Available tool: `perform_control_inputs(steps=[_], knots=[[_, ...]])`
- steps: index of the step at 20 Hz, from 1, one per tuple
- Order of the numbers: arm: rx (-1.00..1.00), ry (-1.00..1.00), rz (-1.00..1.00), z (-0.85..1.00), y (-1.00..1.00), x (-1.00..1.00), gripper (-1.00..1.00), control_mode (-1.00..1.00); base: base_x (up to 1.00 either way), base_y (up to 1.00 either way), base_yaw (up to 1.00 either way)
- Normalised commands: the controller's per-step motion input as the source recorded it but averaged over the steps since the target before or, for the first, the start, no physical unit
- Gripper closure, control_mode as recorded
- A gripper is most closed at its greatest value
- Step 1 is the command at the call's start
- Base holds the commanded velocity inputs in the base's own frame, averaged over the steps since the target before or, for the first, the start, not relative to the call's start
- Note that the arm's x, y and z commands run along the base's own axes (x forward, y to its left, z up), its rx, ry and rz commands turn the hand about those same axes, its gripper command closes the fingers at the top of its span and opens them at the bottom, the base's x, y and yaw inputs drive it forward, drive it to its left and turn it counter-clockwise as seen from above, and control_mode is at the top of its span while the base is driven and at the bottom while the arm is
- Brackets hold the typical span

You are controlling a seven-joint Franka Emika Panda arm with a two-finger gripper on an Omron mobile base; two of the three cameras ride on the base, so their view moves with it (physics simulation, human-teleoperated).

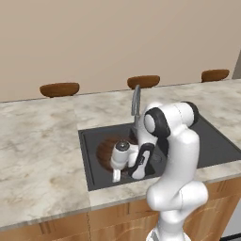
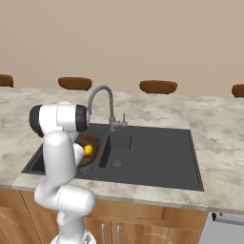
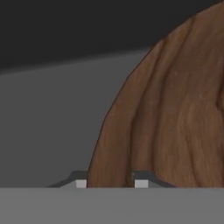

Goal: Pick the lemon from the cabinet and place it in the bowl. Then pick the bowl and place it in the sink. Then turn on the sink facuet.

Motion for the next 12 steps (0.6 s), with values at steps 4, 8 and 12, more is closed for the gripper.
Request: perform_control_inputs(steps=[4, 8, 12], knots=[[0.02, 0.13, 0.00, -0.03, 0.25, 0.05, 1.00, -1.00, 0.00, 0.00, 0.00], [0.01, 0.15, 0.00, 0.00, 0.25, 0.10, 1.00, -1.00, 0.00, 0.00, 0.00], [0.00, 0.11, 0.00, -0.06, 0.13, 0.27, 1.00, -1.00, 0.00, 0.00, 0.00]])
